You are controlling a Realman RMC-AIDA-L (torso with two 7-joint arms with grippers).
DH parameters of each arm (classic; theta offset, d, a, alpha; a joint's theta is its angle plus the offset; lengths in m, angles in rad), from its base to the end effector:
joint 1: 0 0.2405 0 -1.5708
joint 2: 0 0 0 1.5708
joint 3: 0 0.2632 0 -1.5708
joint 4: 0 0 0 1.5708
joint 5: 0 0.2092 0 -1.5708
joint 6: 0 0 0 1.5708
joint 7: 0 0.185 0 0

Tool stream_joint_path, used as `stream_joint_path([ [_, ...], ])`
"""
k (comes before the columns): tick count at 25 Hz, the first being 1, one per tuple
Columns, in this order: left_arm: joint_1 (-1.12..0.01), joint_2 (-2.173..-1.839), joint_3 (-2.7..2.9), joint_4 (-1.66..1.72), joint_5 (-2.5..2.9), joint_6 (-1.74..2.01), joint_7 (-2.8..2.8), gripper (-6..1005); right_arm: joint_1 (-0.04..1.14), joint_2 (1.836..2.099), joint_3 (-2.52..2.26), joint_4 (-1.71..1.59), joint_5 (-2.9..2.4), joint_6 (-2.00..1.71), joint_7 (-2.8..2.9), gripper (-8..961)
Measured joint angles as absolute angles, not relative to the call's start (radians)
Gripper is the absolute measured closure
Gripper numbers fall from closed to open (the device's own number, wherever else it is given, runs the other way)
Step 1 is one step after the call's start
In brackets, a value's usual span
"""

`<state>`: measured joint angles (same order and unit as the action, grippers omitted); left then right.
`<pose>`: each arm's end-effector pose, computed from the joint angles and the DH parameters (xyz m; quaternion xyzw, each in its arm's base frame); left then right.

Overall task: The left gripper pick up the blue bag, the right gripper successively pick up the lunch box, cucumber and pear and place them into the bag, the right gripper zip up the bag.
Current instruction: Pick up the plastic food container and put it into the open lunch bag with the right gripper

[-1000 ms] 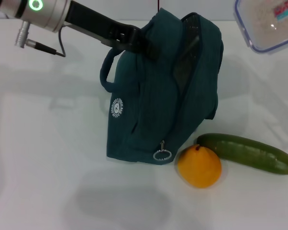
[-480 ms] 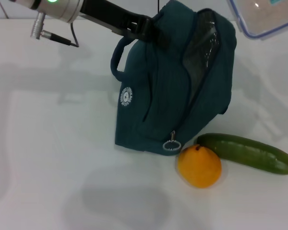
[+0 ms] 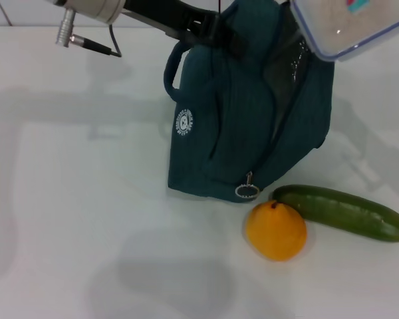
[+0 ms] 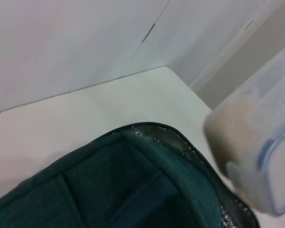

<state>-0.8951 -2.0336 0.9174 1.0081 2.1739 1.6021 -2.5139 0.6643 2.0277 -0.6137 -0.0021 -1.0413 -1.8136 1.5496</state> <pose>-0.0995 0.4195 -0.0101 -0.9064 -0.4046 -0.1124 0.0466 0.1866 0.3737 0.0385 -0.5945 0.3607 0.7147 0.0756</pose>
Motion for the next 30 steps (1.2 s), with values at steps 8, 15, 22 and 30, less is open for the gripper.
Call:
stream_joint_path([
  [8,-0.887,-2.027,0.915,0.99,2.093,1.616,-2.516,949,0.658,2.028,-0.649,0.014,-1.049,-1.726,1.536,811],
  [15,-0.888,-2.017,0.908,0.955,2.038,1.626,-2.513,949,0.654,2.028,-0.661,0.039,-1.055,-1.663,1.502,808],
  [22,-0.891,-2.015,0.912,0.912,1.961,1.647,-2.499,949,0.685,2.028,-0.666,0.047,-1.067,-1.635,1.498,806],
  [30,-0.903,-2.025,0.911,0.856,1.944,1.654,-2.456,949,0.721,2.028,-0.663,0.047,-1.068,-1.675,1.503,803],
])
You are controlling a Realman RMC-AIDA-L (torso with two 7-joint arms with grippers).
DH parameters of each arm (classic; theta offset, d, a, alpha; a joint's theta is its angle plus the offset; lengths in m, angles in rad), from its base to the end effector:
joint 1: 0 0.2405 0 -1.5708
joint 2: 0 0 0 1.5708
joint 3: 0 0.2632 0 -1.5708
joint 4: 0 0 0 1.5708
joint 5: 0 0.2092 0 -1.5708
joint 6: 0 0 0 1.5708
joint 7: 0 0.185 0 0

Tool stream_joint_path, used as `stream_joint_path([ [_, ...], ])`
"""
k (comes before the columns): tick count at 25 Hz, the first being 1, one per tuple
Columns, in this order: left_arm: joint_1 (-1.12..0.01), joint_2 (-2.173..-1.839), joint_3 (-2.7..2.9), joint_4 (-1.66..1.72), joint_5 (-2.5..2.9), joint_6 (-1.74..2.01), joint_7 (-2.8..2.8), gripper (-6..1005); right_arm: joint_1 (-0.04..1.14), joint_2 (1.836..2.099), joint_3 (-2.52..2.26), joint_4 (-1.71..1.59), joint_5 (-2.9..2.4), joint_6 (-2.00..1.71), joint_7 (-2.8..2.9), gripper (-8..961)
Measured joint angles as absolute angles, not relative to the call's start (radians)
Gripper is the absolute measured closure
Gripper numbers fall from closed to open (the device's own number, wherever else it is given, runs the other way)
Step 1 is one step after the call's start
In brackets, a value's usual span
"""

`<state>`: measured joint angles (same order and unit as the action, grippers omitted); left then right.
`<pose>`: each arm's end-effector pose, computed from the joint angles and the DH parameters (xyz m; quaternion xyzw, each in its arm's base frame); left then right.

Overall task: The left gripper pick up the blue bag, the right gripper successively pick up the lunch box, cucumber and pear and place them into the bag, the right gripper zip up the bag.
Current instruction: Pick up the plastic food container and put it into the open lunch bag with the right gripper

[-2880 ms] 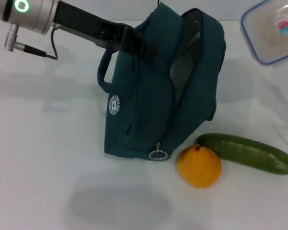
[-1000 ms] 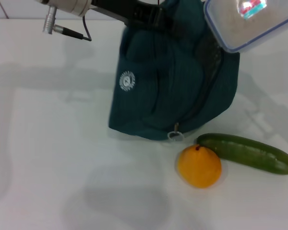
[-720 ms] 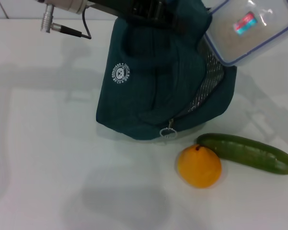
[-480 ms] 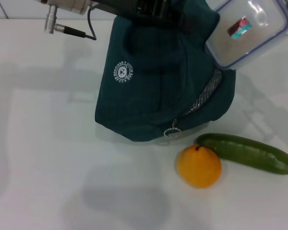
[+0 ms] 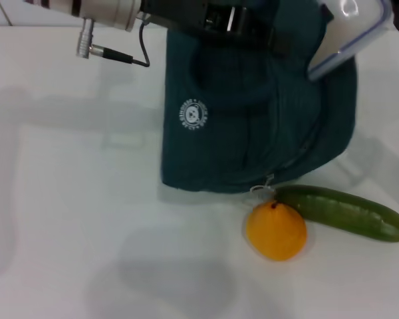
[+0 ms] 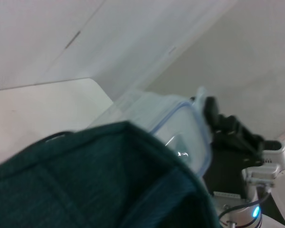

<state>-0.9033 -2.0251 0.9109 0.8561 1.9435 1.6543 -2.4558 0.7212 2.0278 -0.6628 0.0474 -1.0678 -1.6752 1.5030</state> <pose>-0.0793 0.4012 -0.0185 0.8900 0.4103 0.1888 0.0625 0.1797 0.3924 0.0061 -0.6229 0.4044 0.6639 0.0876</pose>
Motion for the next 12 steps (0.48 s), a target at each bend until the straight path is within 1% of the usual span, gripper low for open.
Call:
stream_joint_path([
  [7,-0.915,-2.033,0.904,0.835,1.941,1.632,-2.409,948,0.731,2.028,-0.667,0.065,-1.072,-1.737,1.508,800],
  [12,-0.917,-2.029,0.882,0.839,1.915,1.628,-2.405,948,0.705,2.028,-0.683,0.071,-1.093,-1.68,1.504,798],
])
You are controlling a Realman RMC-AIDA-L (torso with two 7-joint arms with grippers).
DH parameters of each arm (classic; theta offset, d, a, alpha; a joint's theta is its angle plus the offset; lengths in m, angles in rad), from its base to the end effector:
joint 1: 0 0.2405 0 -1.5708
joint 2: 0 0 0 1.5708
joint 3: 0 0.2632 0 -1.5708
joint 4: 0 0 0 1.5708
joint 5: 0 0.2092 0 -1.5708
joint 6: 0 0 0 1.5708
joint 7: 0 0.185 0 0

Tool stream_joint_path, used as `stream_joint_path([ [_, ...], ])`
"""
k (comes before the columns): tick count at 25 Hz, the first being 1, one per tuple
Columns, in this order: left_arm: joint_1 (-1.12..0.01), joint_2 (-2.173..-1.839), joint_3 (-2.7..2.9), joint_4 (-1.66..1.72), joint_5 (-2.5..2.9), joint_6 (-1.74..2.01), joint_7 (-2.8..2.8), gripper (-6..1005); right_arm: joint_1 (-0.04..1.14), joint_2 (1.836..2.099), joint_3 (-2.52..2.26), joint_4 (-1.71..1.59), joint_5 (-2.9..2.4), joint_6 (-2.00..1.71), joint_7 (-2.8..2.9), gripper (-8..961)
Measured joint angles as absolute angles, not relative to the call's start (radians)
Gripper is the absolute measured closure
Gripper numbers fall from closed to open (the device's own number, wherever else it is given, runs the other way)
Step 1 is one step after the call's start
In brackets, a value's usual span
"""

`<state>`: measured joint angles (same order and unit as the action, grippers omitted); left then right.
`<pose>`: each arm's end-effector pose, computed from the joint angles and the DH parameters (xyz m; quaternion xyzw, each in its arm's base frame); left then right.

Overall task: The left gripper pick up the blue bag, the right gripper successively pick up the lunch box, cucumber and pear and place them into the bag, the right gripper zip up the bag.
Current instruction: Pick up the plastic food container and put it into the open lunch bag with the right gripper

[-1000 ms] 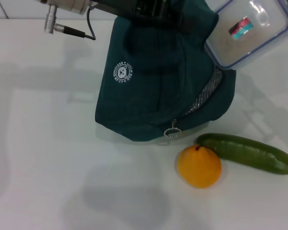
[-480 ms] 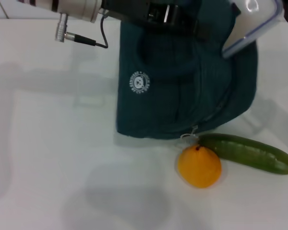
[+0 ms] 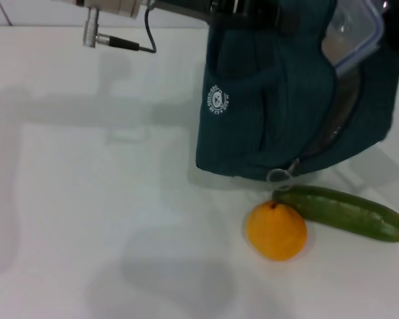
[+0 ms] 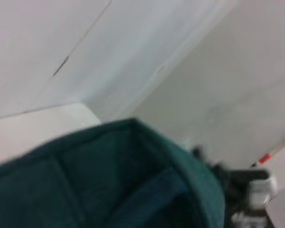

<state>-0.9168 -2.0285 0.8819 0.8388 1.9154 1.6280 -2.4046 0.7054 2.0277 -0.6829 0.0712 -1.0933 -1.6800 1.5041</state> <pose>-0.0708 0.4086 -0.0149 0.8919 0.3915 0.2197 0.0545 0.1855 0.3831 -0.0046 -0.6283 0.4208 0.6498 0.0767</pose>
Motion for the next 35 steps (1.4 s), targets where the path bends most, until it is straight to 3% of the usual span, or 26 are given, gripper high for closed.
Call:
stream_joint_path([
  [27,-0.901,-2.018,0.88,0.833,1.891,1.628,-2.377,949,0.712,2.028,-0.738,-0.067,-1.261,-1.6,1.487,788],
  [35,-0.884,-2.012,0.877,0.833,1.894,1.615,-2.355,949,0.574,2.017,-0.746,-0.256,-1.261,-1.738,1.257,454],
])
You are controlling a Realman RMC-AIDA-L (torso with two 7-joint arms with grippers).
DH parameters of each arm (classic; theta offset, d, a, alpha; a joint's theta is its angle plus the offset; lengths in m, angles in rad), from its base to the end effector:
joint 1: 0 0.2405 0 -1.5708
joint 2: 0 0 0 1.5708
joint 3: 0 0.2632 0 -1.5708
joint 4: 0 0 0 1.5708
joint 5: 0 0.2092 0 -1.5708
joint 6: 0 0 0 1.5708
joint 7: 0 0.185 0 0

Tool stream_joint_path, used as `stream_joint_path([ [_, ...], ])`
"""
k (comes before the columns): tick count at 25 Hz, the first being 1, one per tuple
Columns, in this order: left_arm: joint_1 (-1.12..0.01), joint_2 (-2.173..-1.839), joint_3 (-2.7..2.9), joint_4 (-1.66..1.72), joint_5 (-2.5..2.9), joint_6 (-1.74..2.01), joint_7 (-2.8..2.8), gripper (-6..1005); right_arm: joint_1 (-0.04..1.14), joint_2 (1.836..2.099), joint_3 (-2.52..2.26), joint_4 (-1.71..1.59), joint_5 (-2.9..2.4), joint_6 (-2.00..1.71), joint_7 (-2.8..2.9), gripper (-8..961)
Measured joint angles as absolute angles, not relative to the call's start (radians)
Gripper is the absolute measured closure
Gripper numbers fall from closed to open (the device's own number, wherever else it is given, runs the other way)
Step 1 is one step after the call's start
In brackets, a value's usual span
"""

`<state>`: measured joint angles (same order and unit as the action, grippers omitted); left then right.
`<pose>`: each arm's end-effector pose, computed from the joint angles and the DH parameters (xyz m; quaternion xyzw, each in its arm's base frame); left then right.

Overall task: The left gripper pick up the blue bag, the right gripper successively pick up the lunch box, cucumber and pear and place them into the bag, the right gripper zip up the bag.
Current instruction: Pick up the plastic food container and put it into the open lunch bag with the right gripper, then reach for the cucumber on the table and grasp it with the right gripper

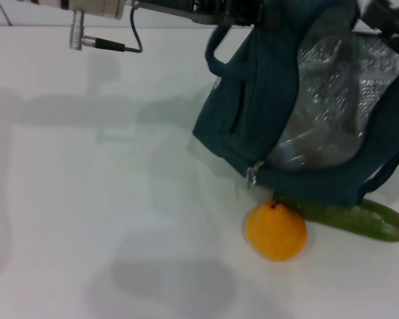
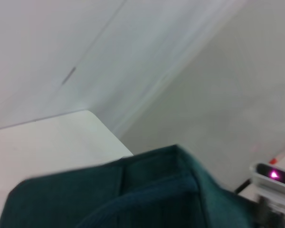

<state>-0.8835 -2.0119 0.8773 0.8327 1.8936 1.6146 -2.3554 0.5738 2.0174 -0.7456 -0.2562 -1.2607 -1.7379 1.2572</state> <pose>-0.0844 0.4119 -0.0069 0.8920 0.3854 0.2335 0.0362 0.1973 0.3595 0.0177 -0.7765 0.2252 0.5673 0.1566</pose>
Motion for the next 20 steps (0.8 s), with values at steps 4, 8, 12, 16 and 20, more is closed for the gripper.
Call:
stream_joint_path([
  [4,-0.878,-2.002,0.867,0.826,1.898,1.596,-2.344,949,0.475,2.005,-0.805,-0.396,-1.267,-1.791,1.214,318],
  [8,-0.87,-1.997,0.866,0.823,1.899,1.569,-2.337,949,0.389,1.984,-0.84,-0.503,-1.272,-1.823,1.21,219],
  [12,-0.867,-1.991,0.866,0.823,1.9,1.552,-2.334,948,0.364,1.955,-0.842,-0.52,-1.304,-1.866,1.218,144],
  [16,-0.867,-1.982,0.867,0.823,1.902,1.534,-2.334,948,0.37,1.932,-0.842,-0.555,-1.424,-1.88,1.243,144],
  [20,-0.865,-1.976,0.867,0.823,1.902,1.52,-2.336,948,0.379,1.91,-0.83,-0.684,-1.58,-1.866,1.361,144],
])
